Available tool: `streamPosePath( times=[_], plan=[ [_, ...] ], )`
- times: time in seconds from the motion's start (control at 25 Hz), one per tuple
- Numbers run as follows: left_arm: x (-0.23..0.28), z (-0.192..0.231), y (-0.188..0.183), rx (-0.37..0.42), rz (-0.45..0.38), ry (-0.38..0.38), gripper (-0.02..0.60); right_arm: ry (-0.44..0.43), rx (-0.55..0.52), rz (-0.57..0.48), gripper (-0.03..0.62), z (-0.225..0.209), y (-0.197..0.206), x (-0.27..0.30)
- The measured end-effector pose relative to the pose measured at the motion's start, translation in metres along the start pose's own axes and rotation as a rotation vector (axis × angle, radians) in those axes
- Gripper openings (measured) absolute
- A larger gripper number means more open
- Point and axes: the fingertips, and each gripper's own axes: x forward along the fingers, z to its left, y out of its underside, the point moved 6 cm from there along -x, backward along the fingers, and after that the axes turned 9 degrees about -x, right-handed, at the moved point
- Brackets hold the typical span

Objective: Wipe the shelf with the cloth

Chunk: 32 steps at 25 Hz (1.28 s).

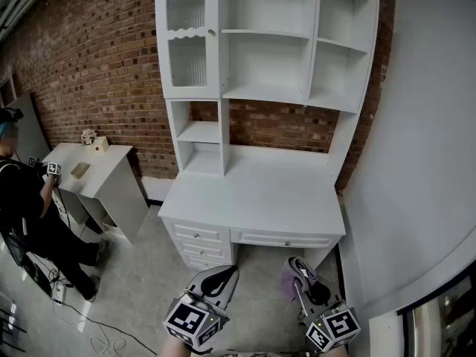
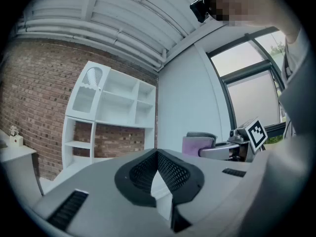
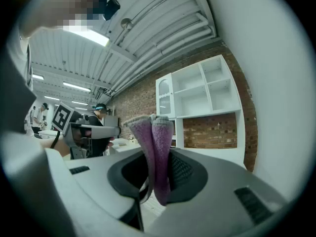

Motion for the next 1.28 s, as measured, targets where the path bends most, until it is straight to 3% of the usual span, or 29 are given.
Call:
streamPosePath(
  times=[0.6, 1.04, 1.28],
  plan=[
    [-0.012, 0.022, 0.006, -0.046, -0.004, 0.031, 0.012, 0.017, 0.011, 0.057, 0.080, 0.018, 0.005, 0.015],
    [-0.041, 0.085, 0.004, -0.068, 0.044, -0.001, 0.012, 0.032, 0.034, 0.089, 0.081, 0.055, 0.015, 0.063],
    [-0.034, 0.117, 0.009, -0.069, 0.033, -0.023, 0.012, -0.002, 0.008, 0.081, 0.081, 0.056, 0.018, 0.101]
  ],
)
